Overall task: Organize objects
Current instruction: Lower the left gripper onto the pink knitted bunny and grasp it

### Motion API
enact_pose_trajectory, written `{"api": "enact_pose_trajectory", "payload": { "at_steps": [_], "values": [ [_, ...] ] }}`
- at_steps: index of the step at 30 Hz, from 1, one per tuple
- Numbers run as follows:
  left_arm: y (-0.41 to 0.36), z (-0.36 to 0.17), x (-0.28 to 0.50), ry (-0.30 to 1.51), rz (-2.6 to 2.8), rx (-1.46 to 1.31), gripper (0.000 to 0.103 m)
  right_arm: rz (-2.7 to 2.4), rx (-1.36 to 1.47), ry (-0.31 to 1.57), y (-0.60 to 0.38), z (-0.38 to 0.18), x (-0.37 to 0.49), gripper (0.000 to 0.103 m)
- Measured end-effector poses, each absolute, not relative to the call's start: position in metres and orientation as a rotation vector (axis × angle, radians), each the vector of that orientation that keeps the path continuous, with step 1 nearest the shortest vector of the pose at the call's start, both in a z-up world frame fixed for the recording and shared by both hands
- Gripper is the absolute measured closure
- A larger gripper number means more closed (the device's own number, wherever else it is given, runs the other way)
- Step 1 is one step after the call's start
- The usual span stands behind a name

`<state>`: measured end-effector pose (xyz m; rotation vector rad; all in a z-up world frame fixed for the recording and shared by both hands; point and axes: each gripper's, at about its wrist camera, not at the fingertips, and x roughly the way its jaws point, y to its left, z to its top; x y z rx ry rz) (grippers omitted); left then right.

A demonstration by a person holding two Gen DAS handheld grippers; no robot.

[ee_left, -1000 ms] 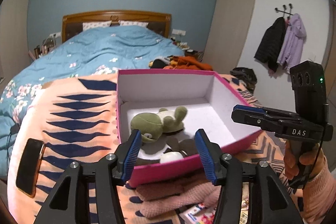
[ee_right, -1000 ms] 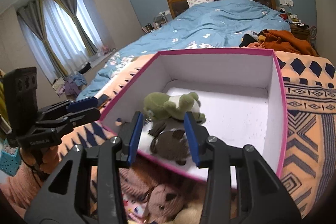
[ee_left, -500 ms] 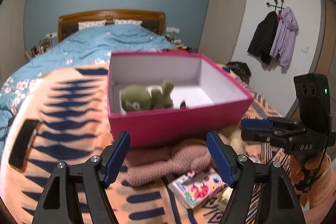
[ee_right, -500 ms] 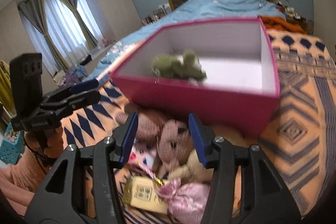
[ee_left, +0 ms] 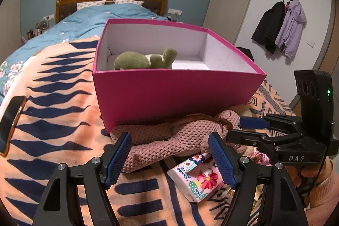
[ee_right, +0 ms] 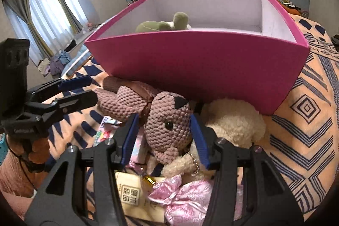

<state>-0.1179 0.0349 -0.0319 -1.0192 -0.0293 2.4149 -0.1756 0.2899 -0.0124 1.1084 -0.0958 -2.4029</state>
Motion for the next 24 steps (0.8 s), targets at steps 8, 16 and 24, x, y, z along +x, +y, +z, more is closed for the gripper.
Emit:
{"api": "enact_pose_trajectory", "payload": {
  "at_steps": [8, 16, 24],
  "values": [
    [0.039, -0.037, -0.119, -0.008, 2.389, -1.041, 0.027, -2.413, 1.13, -0.042, 0.284, -0.019, -0.185, 0.048],
    [0.038, -0.04, -0.116, -0.019, 2.337, -1.052, 0.027, -2.389, 1.097, -0.101, 0.295, -0.016, -0.178, 0.053],
    [0.044, -0.034, -0.104, 0.0, 2.25, -1.012, 0.027, -2.343, 1.052, -0.221, 0.311, -0.002, -0.17, 0.057]
  ]
}}
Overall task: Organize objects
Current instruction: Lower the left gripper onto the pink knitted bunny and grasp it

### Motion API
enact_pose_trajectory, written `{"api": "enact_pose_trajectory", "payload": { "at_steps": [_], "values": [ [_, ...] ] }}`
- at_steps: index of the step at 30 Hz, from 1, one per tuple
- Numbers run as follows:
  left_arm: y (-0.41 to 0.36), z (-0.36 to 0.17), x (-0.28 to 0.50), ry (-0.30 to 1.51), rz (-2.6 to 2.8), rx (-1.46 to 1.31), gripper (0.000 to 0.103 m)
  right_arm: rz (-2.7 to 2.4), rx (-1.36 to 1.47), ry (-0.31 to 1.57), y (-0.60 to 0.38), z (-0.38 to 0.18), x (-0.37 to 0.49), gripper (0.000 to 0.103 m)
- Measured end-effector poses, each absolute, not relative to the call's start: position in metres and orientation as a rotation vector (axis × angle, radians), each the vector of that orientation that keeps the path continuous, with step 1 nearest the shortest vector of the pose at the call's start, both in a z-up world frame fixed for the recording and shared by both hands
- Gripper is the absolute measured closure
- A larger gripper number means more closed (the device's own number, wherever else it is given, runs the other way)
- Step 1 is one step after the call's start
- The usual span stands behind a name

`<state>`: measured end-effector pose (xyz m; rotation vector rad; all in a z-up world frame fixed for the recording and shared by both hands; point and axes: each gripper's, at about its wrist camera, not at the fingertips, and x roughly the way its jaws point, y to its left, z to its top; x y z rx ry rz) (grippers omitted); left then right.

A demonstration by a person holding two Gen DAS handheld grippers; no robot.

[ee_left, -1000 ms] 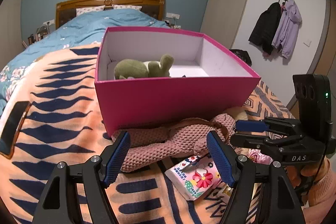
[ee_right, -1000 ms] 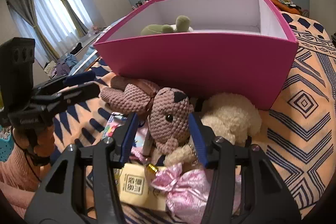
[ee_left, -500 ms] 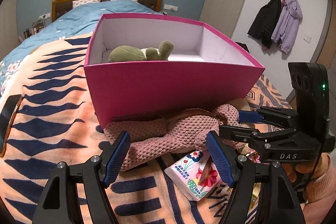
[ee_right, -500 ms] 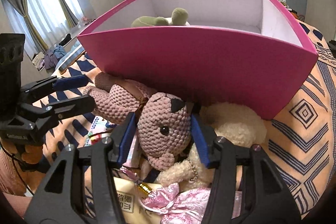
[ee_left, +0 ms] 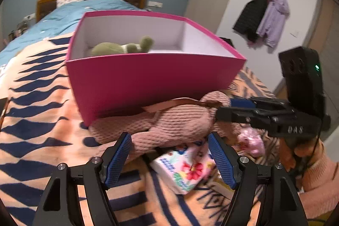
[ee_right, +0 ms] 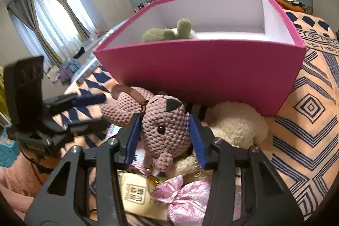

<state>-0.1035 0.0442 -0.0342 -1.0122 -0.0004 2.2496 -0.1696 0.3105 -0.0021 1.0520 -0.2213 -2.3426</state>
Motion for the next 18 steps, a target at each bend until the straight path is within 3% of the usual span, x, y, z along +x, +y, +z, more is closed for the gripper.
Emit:
{"api": "enact_pose_trajectory", "payload": {
  "at_steps": [6, 14, 18],
  "values": [
    [0.058, -0.039, -0.104, 0.074, 2.234, -1.033, 0.027, -2.358, 1.043, -0.199, 0.315, 0.006, -0.166, 0.067],
    [0.054, -0.043, -0.112, 0.083, 2.255, -1.064, 0.027, -2.39, 1.093, -0.099, 0.299, -0.006, -0.17, 0.048],
    [0.05, -0.046, -0.116, 0.061, 2.251, -1.086, 0.027, -2.394, 1.108, -0.036, 0.29, -0.016, -0.174, 0.048]
  ]
}}
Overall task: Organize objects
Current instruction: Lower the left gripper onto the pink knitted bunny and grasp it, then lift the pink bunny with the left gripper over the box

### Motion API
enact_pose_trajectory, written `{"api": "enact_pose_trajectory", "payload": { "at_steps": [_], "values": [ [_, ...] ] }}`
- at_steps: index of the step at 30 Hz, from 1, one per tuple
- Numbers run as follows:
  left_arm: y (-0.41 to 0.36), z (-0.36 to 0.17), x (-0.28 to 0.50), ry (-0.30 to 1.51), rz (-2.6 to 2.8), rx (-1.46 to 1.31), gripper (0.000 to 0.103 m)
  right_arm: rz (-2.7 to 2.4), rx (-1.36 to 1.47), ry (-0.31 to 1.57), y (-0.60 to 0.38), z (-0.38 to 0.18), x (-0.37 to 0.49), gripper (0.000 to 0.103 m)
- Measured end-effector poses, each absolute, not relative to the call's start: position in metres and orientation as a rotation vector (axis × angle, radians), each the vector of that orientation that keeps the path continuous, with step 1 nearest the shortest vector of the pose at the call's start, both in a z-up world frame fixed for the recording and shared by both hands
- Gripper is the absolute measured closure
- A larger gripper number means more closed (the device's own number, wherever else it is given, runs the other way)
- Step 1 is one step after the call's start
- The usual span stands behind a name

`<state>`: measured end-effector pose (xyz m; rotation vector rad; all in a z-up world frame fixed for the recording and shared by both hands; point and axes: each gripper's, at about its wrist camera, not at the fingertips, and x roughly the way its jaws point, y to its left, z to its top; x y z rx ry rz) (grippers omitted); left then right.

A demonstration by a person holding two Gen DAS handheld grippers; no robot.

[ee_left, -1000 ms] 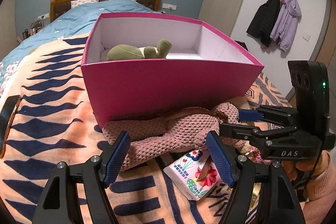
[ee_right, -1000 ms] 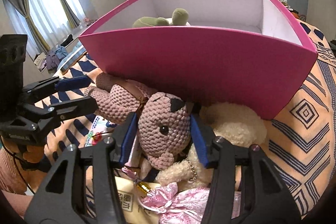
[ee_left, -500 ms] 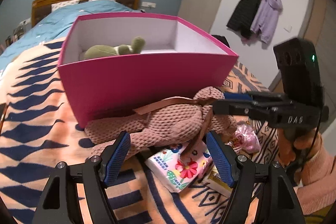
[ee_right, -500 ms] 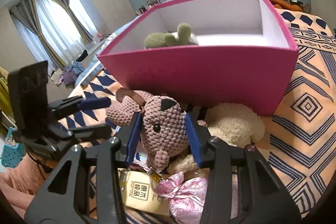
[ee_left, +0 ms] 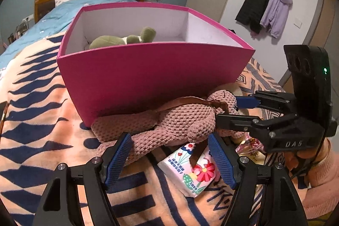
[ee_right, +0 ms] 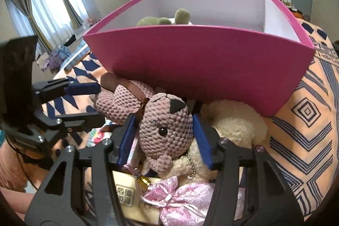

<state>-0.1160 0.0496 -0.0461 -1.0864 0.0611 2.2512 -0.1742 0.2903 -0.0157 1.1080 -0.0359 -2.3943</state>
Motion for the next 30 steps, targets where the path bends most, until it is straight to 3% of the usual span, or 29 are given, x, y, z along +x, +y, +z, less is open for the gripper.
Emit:
{"api": "enact_pose_trajectory", "payload": {
  "at_steps": [3, 10, 12, 18, 30],
  "values": [
    [0.049, -0.049, -0.118, 0.052, 2.239, -1.102, 0.027, -2.396, 1.097, -0.02, 0.29, -0.017, -0.173, 0.051],
    [0.051, -0.042, -0.113, 0.0, 2.166, -1.082, 0.028, -2.365, 1.042, -0.175, 0.309, -0.006, -0.167, 0.053],
    [0.05, -0.038, -0.112, -0.014, 2.158, -1.067, 0.036, -2.351, 1.029, -0.186, 0.309, -0.001, -0.165, 0.053],
    [0.05, -0.021, -0.105, -0.029, 2.162, -1.027, 0.045, -2.359, 0.966, -0.177, 0.311, 0.019, -0.156, 0.053],
    [0.048, 0.042, -0.088, 0.01, 2.267, -0.879, 0.045, -2.363, 0.802, -0.113, 0.306, 0.073, -0.143, 0.053]
  ]
}}
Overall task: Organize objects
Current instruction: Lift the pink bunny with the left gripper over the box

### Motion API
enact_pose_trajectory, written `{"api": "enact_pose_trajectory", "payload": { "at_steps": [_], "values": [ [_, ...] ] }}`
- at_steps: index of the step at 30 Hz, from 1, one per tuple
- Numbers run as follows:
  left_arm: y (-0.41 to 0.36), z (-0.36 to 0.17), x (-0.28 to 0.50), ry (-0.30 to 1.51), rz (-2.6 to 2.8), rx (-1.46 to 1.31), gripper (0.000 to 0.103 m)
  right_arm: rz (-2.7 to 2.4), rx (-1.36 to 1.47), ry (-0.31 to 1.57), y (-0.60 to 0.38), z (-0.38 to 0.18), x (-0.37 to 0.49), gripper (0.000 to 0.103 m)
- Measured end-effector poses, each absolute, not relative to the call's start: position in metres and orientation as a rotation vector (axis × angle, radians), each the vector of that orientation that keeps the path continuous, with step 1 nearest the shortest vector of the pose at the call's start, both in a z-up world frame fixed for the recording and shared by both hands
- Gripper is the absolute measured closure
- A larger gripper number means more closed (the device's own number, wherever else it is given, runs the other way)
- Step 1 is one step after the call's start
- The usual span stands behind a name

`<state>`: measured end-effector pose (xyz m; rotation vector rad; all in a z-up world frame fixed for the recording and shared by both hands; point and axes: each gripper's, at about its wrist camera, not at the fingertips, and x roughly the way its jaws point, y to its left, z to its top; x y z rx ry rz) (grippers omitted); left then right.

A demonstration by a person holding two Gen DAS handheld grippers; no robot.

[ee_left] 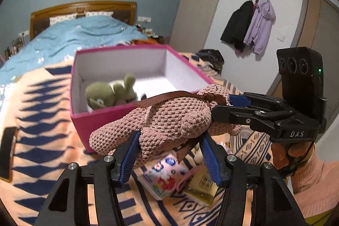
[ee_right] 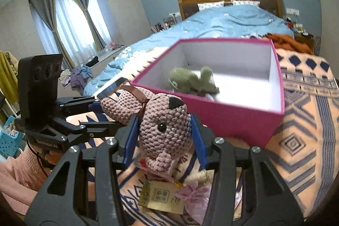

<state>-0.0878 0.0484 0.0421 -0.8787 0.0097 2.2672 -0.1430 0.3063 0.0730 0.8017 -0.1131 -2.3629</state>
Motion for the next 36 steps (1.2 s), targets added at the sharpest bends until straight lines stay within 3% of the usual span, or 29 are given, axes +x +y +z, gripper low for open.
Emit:
{"api": "enact_pose_trajectory", "payload": {
  "at_steps": [14, 36],
  "values": [
    [0.053, 0.094, -0.155, 0.036, 2.419, -0.832, 0.045, -2.391, 0.643, -0.038, 0.291, 0.129, -0.209, 0.053],
    [0.054, 0.046, -0.275, -0.11, 2.537, -1.095, 0.045, -2.407, 0.969, -0.083, 0.266, 0.085, -0.353, 0.05]
  ]
}}
